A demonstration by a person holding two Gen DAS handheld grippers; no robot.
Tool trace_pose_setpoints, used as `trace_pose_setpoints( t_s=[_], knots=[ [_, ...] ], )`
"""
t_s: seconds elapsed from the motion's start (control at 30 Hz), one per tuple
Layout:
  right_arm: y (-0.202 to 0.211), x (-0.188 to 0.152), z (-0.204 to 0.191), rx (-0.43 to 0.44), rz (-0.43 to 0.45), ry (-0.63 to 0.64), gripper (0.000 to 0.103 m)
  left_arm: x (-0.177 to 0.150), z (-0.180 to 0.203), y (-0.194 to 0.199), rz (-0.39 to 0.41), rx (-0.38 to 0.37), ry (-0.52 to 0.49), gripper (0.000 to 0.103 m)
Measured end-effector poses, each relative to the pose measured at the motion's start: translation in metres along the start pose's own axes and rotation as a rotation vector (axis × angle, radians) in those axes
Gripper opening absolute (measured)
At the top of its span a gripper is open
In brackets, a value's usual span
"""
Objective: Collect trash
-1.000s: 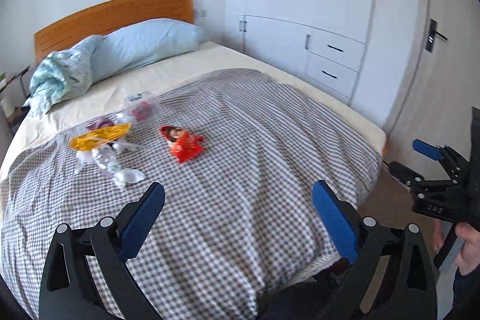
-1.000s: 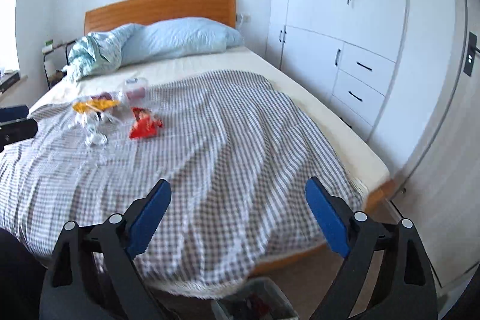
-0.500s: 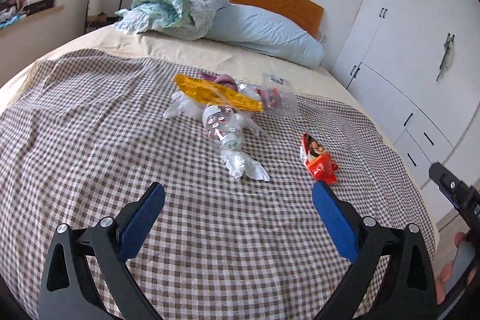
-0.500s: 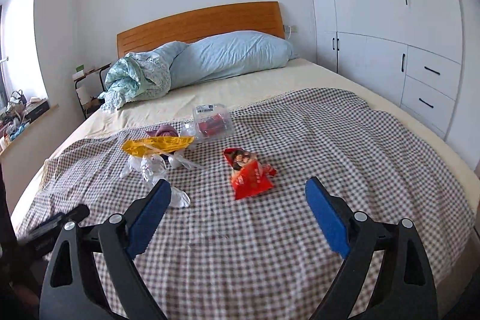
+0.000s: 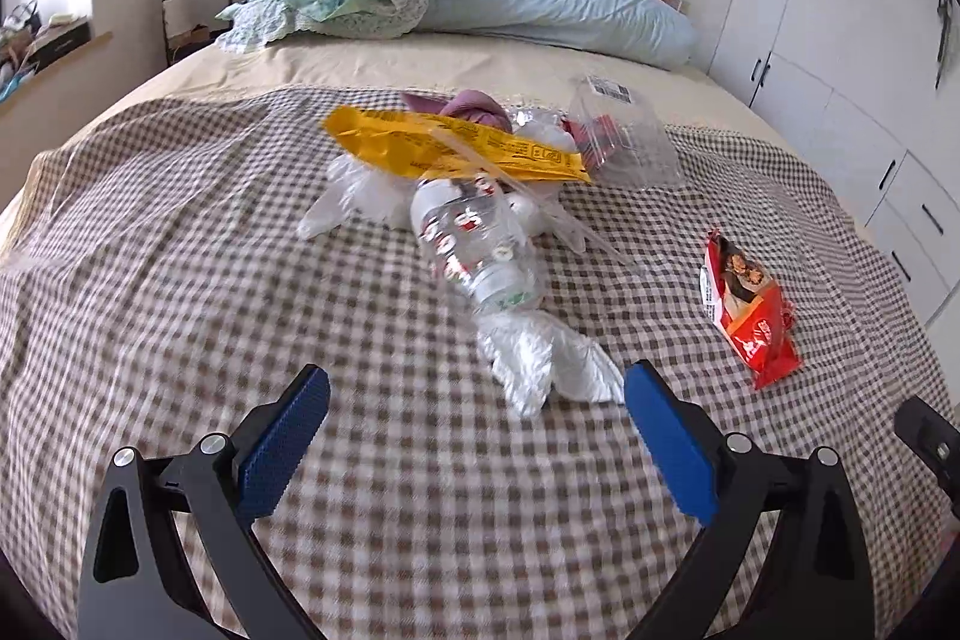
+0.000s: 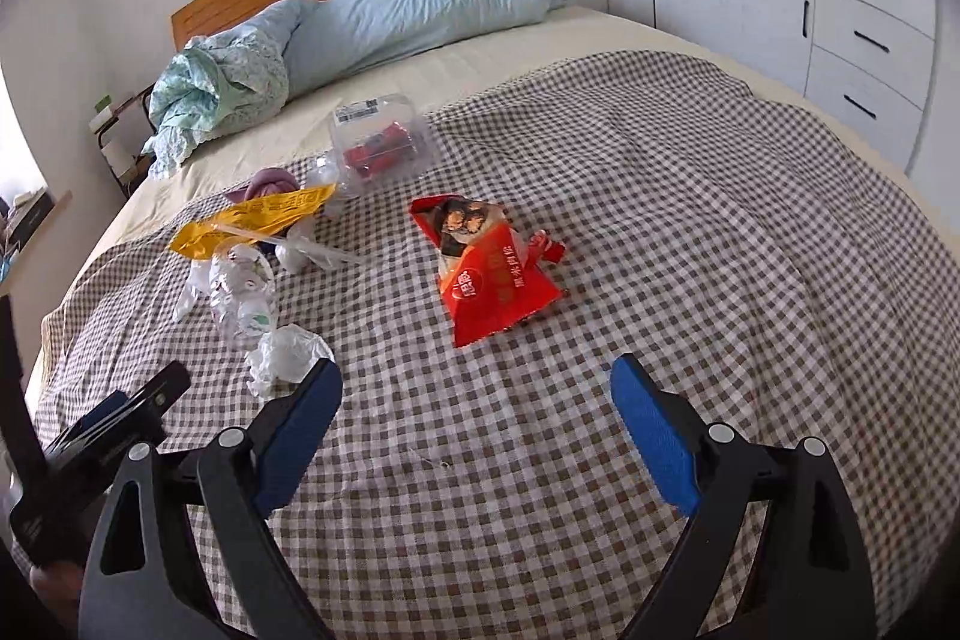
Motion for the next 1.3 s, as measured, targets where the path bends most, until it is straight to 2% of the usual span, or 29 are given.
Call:
trace_pose_setpoints(
  t_s=[0.07,0.1,0.2,0.23,0.27,0.3,0.37,0.43,0.53,0.67,0.7,0.77,0.8,0.83,0.9,0.93,0.97,1.0,1.03,1.07,1.1,1.17,1.23,1.3],
  knots=[
    [-0.005,-0.002,0.003,0.026,-0.026,-0.03,0.087,0.019,0.012,-0.04,-0.057,0.045,-0.025,0.096],
    [-0.008,-0.003,0.002,0.034,-0.037,-0.033,0.087,0.026,0.015,-0.059,-0.102,0.093,-0.013,0.096],
    [-0.012,-0.004,0.001,0.022,-0.052,-0.013,0.087,0.034,0.016,-0.1,-0.24,0.148,0.017,0.094],
    [-0.014,-0.003,0.002,0.019,-0.054,-0.015,0.087,0.034,0.016,-0.103,-0.258,0.14,0.019,0.081],
    [-0.015,-0.003,0.003,0.022,-0.06,-0.021,0.087,0.033,0.015,-0.097,-0.247,0.112,0.03,0.063],
    [-0.016,-0.003,0.004,0.028,-0.068,-0.034,0.087,0.032,0.012,-0.088,-0.231,0.097,0.04,0.06],
    [-0.016,-0.003,0.005,0.053,-0.083,-0.058,0.087,0.025,0.006,-0.063,-0.191,0.065,0.036,0.058],
    [-0.015,-0.003,0.004,0.066,-0.085,-0.061,0.087,0.02,0.004,-0.035,-0.162,0.052,-0.011,0.058],
    [-0.009,-0.004,0.0,0.063,-0.071,-0.049,0.087,0.014,-0.002,0.022,-0.112,0.032,-0.057,0.058],
    [-0.004,-0.007,-0.008,0.058,-0.066,-0.026,0.087,0.005,-0.016,0.096,-0.022,-0.068,-0.021,0.057],
    [-0.004,-0.009,-0.01,0.056,-0.068,-0.019,0.087,0.003,-0.021,0.106,0.002,-0.08,-0.01,0.054],
    [-0.004,-0.013,-0.014,0.052,-0.073,0.002,0.087,-0.007,-0.034,0.112,0.015,-0.085,0.025,0.008],
    [-0.004,-0.015,-0.017,0.048,-0.074,0.017,0.087,-0.01,-0.041,0.109,0.009,-0.096,0.055,0.001],
    [-0.004,-0.018,-0.021,0.047,-0.074,0.036,0.087,-0.014,-0.046,0.106,0.004,-0.104,0.079,0.0],
    [-0.006,-0.024,-0.029,0.05,-0.082,0.08,0.087,-0.021,-0.052,0.098,-0.016,-0.092,0.095,0.0],
    [-0.007,-0.027,-0.033,0.044,-0.084,0.1,0.087,-0.023,-0.053,0.095,-0.029,-0.102,0.102,0.007],
    [-0.008,-0.029,-0.036,0.04,-0.085,0.118,0.087,-0.025,-0.053,0.09,-0.068,-0.116,0.111,0.046],
    [-0.009,-0.03,-0.039,0.042,-0.089,0.134,0.087,-0.029,-0.05,0.084,-0.114,-0.145,0.115,0.07],
    [-0.011,-0.032,-0.042,0.054,-0.099,0.147,0.087,-0.032,-0.046,0.081,-0.129,-0.191,0.11,0.081],
    [-0.014,-0.035,-0.045,0.072,-0.115,0.153,0.087,-0.036,-0.041,0.079,-0.133,-0.213,0.094,0.081],
    [-0.016,-0.037,-0.047,0.101,-0.136,0.148,0.087,-0.039,-0.037,0.076,-0.147,-0.205,0.071,0.081],
    [-0.024,-0.045,-0.051,0.246,-0.226,0.097,0.087,-0.04,-0.04,0.07,-0.163,-0.155,0.065,0.081],
    [-0.035,-0.059,-0.06,0.351,-0.337,0.059,0.087,-0.04,-0.06,0.067,-0.17,-0.113,0.162,0.081],
    [-0.05,-0.077,-0.07,0.323,-0.413,0.091,0.087,-0.039,-0.08,0.071,-0.156,-0.098,0.249,0.08]
  ],
)
Point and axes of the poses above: each gripper's, at about its wrist camera, not at the fingertips, and y roughly against the way its jaws point, z to its right, x to its top, the point moved 3 cm from there along -y, roughly the way its jaws point, and after that the axes turned 6 degrees about -y, right-handed, at the moved point
